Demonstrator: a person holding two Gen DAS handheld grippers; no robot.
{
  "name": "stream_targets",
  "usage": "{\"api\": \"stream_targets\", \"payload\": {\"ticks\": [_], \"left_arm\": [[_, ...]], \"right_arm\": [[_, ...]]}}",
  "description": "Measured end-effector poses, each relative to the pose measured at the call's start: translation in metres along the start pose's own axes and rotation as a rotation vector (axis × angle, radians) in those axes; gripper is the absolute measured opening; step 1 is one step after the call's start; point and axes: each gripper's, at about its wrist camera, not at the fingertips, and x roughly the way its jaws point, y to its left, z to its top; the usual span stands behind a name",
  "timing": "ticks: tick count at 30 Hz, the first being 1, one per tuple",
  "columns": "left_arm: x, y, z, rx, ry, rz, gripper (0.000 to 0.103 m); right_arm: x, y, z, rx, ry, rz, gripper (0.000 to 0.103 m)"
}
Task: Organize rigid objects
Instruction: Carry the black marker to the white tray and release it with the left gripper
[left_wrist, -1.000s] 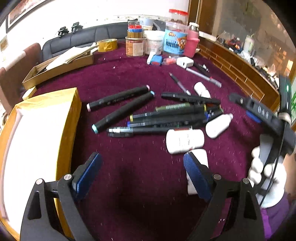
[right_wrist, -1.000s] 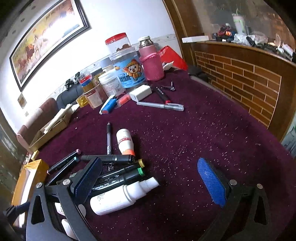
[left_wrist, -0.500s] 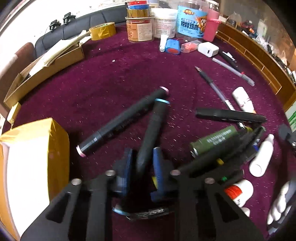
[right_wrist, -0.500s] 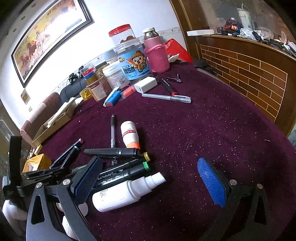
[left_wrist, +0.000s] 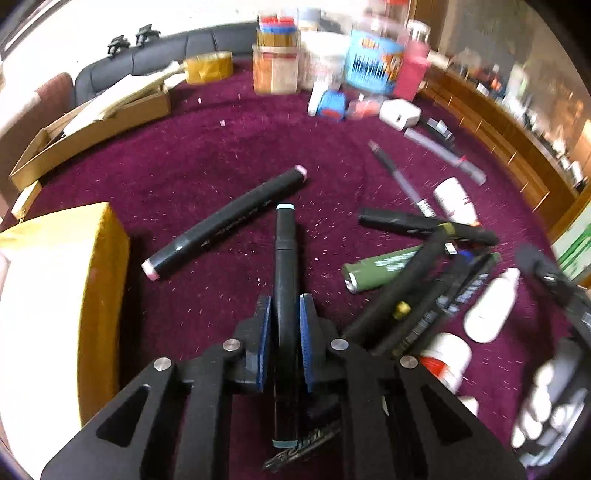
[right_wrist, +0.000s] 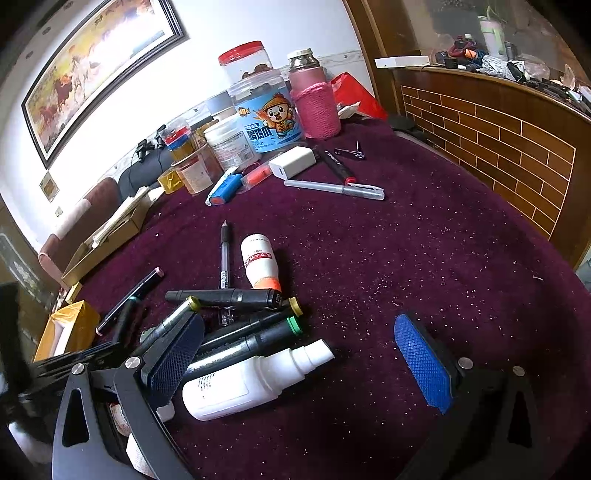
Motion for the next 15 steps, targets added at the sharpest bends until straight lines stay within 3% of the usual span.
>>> {"api": "stream_targets", "payload": {"ticks": [8, 10, 13, 15], "left_arm": [[-0.104, 0.040, -0.043, -0.177, -0.232, -0.276, 0.012], [-0.132, 0.054, -0.055, -0.203, -0.295, -0.312, 0.012], [-0.161, 0.073, -0.067, -0.219, -0.364, -0.324, 0.012], [-0.170, 0.088, -0.071, -0.238, -0.383, -0.328, 0.012]], "right_arm": [[-0.003, 0.004, 0.001, -0.030, 0.001, -0.016, 0.101], [-0.016, 0.014, 0.003, -0.059, -0.013, -0.034, 0.101], [-0.043, 0.045, 0.015, -0.096, -0.053, 0.019, 0.101], [-0.043, 0.079, 0.026, -0.146, -0.008, 0.082, 0.101]]}}
